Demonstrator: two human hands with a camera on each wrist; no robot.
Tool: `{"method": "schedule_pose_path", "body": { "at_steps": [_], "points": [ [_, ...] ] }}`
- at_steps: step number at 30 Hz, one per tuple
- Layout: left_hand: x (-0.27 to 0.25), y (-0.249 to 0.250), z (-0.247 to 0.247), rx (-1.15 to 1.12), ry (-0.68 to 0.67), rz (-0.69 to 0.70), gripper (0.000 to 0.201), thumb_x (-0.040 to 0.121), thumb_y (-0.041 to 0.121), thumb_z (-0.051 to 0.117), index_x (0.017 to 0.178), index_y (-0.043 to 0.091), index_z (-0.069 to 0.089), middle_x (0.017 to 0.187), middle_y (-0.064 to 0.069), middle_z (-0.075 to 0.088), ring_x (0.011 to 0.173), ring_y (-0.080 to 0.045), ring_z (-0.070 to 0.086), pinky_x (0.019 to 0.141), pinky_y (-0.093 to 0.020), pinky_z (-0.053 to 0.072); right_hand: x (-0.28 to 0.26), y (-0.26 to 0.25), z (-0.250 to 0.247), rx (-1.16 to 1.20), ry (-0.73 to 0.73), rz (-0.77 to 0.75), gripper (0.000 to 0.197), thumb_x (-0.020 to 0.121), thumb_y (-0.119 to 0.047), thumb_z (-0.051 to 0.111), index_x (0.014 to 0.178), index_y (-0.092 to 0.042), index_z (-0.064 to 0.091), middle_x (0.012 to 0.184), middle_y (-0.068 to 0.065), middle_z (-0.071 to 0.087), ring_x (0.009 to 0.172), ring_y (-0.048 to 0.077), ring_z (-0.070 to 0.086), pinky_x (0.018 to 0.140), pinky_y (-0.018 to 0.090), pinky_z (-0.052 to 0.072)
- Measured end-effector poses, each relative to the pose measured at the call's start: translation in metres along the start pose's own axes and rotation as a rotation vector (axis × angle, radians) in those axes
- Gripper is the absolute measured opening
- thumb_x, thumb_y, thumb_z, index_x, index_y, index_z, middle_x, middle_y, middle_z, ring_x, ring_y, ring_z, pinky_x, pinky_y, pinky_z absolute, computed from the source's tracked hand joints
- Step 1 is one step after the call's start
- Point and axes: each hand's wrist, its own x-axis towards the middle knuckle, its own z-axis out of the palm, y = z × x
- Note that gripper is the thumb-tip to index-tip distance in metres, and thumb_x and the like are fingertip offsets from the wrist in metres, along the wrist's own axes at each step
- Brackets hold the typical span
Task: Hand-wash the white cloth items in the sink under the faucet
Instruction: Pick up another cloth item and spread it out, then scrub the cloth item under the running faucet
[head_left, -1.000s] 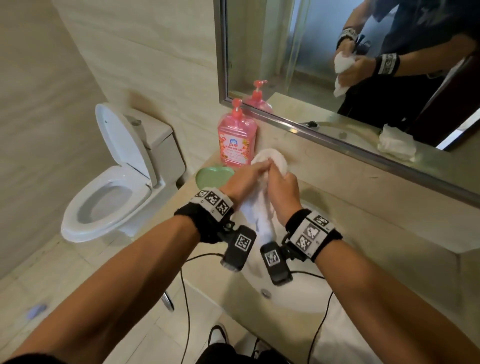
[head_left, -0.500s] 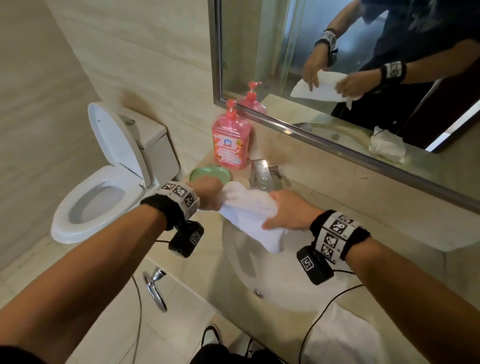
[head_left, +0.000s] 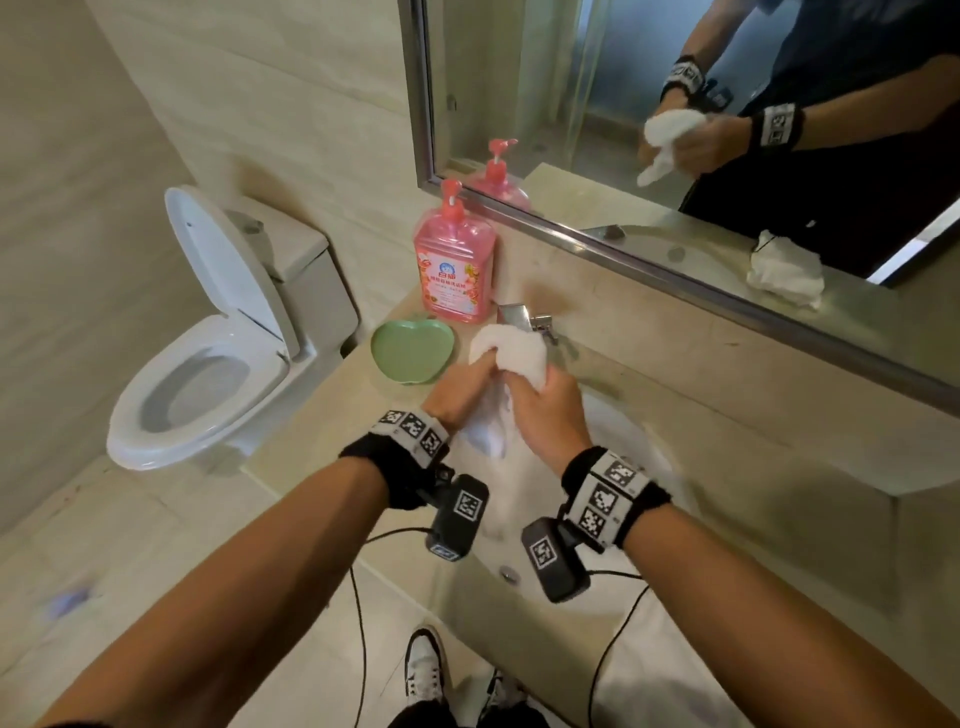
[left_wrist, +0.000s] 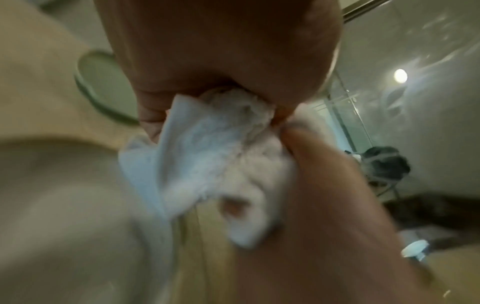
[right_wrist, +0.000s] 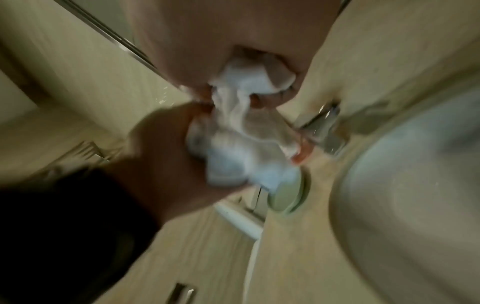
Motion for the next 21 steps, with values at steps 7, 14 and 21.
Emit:
{"method": "schedule_pose_path", "body": {
  "at_steps": [7, 14, 21],
  "points": [
    [0.015, 0.001, 0.038, -0.355, -0.180, -0.116, 0.050, 0.101, 0.039, 0.046, 0.129, -0.001, 0.056, 0.124, -0.025, 0.063, 0.114, -0.039, 0.061, 0.106, -0.049, 0.044, 0.025, 0.024, -0.011, -0.017, 0.003, 0.148, 0.025, 0.094, -0.034, 0.057, 0.079, -0.015, 0.065, 0.071, -0.003, 0.067, 0.065, 0.011, 0.064, 0.048, 0.018, 0.044],
    [0.038, -0.051, 0.028, 0.799, -0.266, 0.062, 0.053, 0.090, 0.047, 0.062, 0.126, 0.008, 0.059, 0.125, -0.012, 0.064, 0.114, -0.031, 0.060, 0.093, -0.035, 0.046, 0.046, 0.076, -0.057, -0.514, -0.546, 0.013, 0.028, 0.090, -0.017, 0.063, 0.117, -0.021, 0.061, 0.108, -0.007, 0.062, 0.104, 0.020, 0.060, 0.081, 0.030, 0.045],
    [0.085, -0.083, 0.012, 0.758, -0.229, -0.040, 0.064, 0.093, 0.066, 0.042, 0.129, 0.016, 0.059, 0.121, -0.011, 0.066, 0.099, -0.022, 0.058, 0.083, -0.028, 0.039, 0.097, 0.096, -0.073, -0.413, -0.631, 0.153, 0.035, 0.090, -0.048, 0.070, 0.121, -0.032, 0.067, 0.094, -0.040, 0.063, 0.086, -0.021, 0.058, 0.067, 0.001, 0.041]
  ]
}}
